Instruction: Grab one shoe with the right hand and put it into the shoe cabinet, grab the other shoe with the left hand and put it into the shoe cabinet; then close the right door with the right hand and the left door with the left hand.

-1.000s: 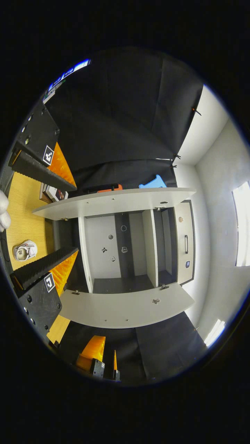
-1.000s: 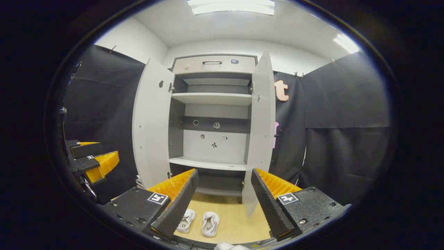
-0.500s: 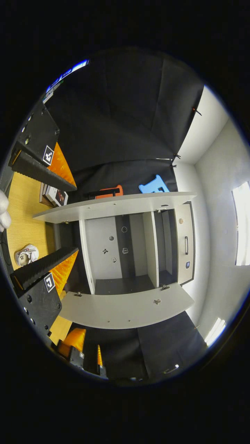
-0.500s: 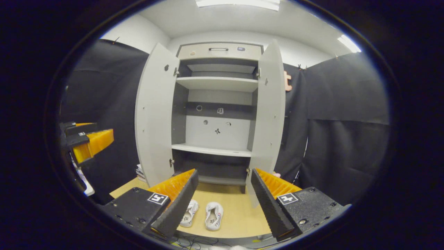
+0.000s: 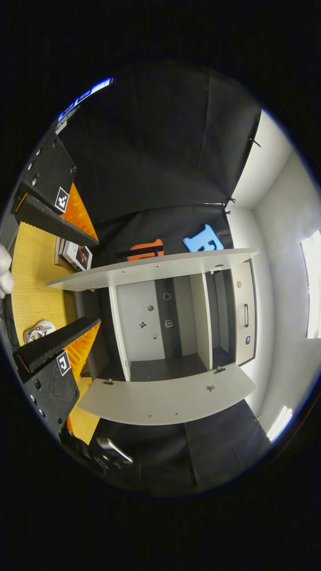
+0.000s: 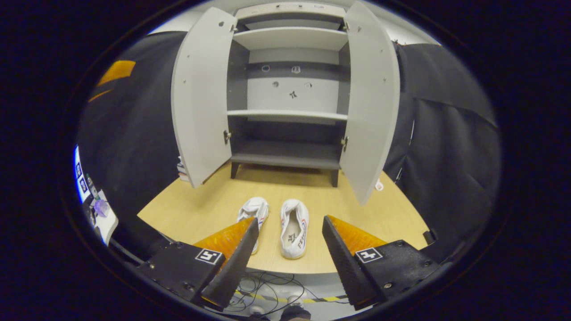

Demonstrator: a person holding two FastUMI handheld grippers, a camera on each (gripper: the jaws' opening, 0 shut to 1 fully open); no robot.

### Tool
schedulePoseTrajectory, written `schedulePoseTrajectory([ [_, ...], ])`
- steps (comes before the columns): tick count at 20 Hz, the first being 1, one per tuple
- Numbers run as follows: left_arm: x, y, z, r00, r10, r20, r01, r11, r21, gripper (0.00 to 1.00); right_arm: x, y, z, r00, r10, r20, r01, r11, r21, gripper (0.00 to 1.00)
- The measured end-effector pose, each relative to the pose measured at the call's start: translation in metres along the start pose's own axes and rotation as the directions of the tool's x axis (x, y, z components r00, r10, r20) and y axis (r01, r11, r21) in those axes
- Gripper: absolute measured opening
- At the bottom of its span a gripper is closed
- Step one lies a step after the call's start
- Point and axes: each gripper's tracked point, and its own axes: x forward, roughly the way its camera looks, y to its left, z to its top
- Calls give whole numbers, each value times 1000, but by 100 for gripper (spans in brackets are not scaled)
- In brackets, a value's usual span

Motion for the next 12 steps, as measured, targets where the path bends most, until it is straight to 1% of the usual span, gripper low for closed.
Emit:
schedulePoseTrajectory([
  [3,3,2,-6,999,31,-26,-31,999,7,96,53,9,-29,995,39,-96,-39,999,9,88],
  [7,8,5,-11,996,73,-56,-72,997,23,96,113,14,-45,984,65,-166,-59,997,40,83],
  [9,15,8,-10,992,109,-59,-107,994,28,96,136,8,-47,982,44,-183,-42,999,16,80],
  [10,19,7,-10,991,116,-61,-114,993,29,96,148,3,-46,981,29,-190,-28,1000,7,80],
  [12,27,7,-10,989,134,-64,-133,991,29,96,166,2,-51,973,37,-228,-26,998,52,79],
])
